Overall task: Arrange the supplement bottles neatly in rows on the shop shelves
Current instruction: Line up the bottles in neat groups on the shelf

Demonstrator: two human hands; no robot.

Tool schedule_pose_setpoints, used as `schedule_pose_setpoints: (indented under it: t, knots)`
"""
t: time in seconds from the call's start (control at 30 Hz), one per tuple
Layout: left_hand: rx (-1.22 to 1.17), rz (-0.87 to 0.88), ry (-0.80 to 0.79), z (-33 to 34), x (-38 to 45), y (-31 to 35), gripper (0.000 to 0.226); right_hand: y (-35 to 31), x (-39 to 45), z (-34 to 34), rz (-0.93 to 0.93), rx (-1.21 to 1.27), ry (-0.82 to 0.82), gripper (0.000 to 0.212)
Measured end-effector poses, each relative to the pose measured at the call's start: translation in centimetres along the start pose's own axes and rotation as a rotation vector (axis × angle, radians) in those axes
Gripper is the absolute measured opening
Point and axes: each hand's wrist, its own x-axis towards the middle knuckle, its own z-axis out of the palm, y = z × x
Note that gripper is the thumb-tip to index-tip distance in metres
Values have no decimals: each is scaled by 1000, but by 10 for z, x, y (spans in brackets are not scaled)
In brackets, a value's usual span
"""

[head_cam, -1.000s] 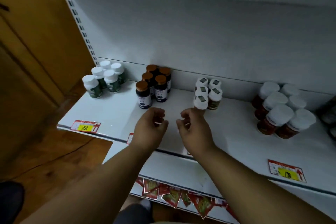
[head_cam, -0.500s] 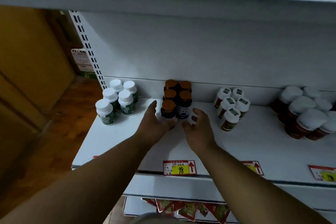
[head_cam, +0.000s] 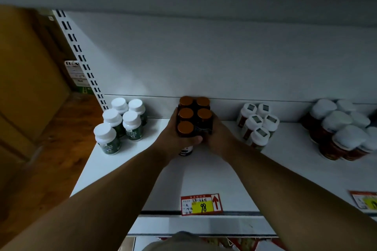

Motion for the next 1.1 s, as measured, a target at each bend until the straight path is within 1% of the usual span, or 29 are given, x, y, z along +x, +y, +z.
schedule_pose_setpoints:
  t: [0.07,0.2,0.27,0.37,0.43,0.53,0.6,0.63,0.73,0.8,0.87,0.9,0.93,0.97,1.0,1.07,1.1]
  knots:
    - [-19,3,13,2,-1,0,101,1,0,-2,-17,-19,-23,46]
    - [-17,-8,59,7,-1,1,99,3,1,-10,-36,-121,-72,57]
    - [-16,-14,67,9,-1,0,103,0,1,-10,-44,-77,-84,54]
    - [-34,-14,66,12,-3,1,102,-2,-1,-9,-40,-57,-54,51]
    - [-51,-17,62,15,-4,2,101,-4,-4,-9,-43,-75,-61,44]
    - [-58,-8,55,14,-3,0,102,-2,-2,-10,-83,-149,-38,47]
    - [-64,-9,56,13,-3,0,103,2,3,-10,-96,-91,-36,42]
    - [-65,-11,56,12,-2,0,102,2,3,-11,-112,-131,-27,41]
    - [-50,-23,51,12,-3,1,101,3,4,-12,-59,-155,-55,53]
    - [-30,-58,50,11,-5,2,105,4,0,-13,-47,-252,-32,66]
    - [-18,-134,87,10,-14,8,115,7,-9,-15,-6,-391,109,83]
    - [1,-165,119,8,-20,10,117,9,-16,-15,21,-471,199,86]
    - [36,-179,158,6,-28,8,117,15,-24,-15,27,-529,280,81]
    - [88,-176,200,2,-35,4,114,18,-36,-12,-3,-571,331,70]
    - [160,-166,246,-1,-43,-2,106,22,-47,-8,-50,-597,343,58]
    - [303,-146,302,-6,-55,-10,84,20,-65,3,-111,-616,274,41]
    - [366,-137,303,-9,-56,-12,71,19,-69,9,-116,-621,226,38]
